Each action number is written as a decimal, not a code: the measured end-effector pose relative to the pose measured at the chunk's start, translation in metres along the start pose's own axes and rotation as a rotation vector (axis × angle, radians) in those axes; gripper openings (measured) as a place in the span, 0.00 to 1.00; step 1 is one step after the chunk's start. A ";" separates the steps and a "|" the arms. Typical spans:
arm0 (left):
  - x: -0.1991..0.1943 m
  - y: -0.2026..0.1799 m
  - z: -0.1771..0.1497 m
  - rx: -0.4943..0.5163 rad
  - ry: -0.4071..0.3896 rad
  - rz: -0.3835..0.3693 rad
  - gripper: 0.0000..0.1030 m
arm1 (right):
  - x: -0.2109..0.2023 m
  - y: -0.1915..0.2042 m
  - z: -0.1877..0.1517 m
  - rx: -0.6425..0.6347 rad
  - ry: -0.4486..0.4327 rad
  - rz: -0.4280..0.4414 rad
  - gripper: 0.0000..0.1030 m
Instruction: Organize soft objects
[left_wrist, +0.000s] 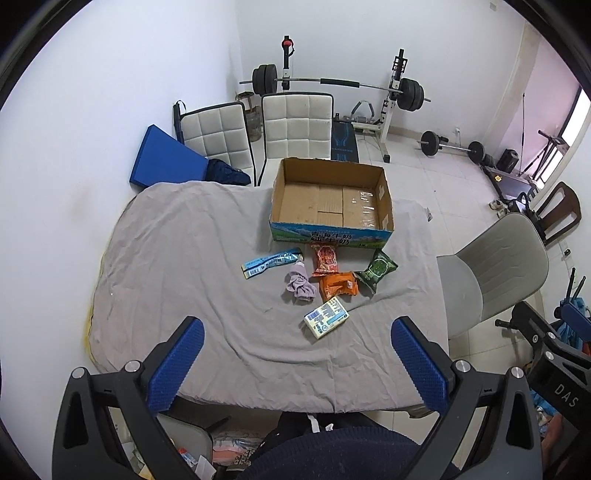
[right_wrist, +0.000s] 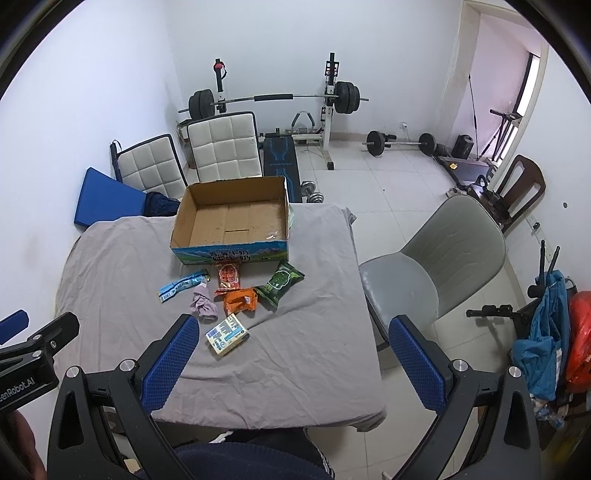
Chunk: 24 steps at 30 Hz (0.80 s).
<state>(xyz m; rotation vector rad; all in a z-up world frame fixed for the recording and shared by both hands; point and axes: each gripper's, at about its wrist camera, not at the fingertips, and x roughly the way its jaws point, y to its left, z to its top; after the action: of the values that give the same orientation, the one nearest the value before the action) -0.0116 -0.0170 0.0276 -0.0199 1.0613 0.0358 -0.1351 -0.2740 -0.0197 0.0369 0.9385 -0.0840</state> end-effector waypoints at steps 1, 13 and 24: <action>-0.001 -0.001 0.000 0.000 -0.003 0.000 1.00 | 0.000 0.002 -0.001 -0.002 -0.003 0.000 1.00; -0.004 -0.002 0.003 0.000 -0.021 0.004 1.00 | -0.004 0.005 0.000 -0.010 -0.026 0.009 1.00; -0.005 -0.002 0.008 0.001 -0.028 0.006 1.00 | -0.008 0.002 0.001 0.002 -0.035 0.014 1.00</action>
<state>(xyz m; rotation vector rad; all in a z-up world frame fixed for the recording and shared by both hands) -0.0073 -0.0192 0.0360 -0.0155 1.0333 0.0411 -0.1382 -0.2718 -0.0127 0.0439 0.9033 -0.0730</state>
